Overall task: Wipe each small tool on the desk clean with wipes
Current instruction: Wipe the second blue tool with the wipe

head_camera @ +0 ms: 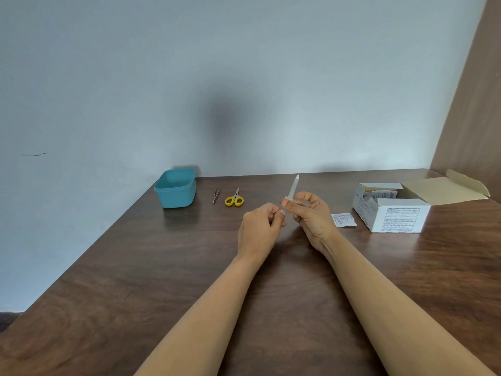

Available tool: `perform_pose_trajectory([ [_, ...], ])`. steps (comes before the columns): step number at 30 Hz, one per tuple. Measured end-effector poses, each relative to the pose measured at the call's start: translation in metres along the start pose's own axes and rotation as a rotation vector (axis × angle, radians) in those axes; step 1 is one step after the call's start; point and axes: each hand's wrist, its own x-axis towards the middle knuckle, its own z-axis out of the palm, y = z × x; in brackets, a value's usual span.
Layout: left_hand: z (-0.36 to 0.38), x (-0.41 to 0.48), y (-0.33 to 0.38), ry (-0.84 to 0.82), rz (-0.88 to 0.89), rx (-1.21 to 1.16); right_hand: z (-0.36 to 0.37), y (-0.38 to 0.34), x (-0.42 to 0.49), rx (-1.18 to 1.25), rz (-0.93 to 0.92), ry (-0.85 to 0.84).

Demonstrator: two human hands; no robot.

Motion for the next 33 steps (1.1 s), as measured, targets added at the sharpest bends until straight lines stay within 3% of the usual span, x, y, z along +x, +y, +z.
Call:
perform_pose_trajectory([
  [15,-0.0005,0.0,0.0018,0.003,0.016,0.021,-0.0014,-0.0023,0.0011,0.074,0.028,0.019],
  [33,-0.0035,-0.0014,0.004,0.118,-0.055,0.015,0.0024,0.0031,-0.0003,-0.169,0.007,-0.06],
])
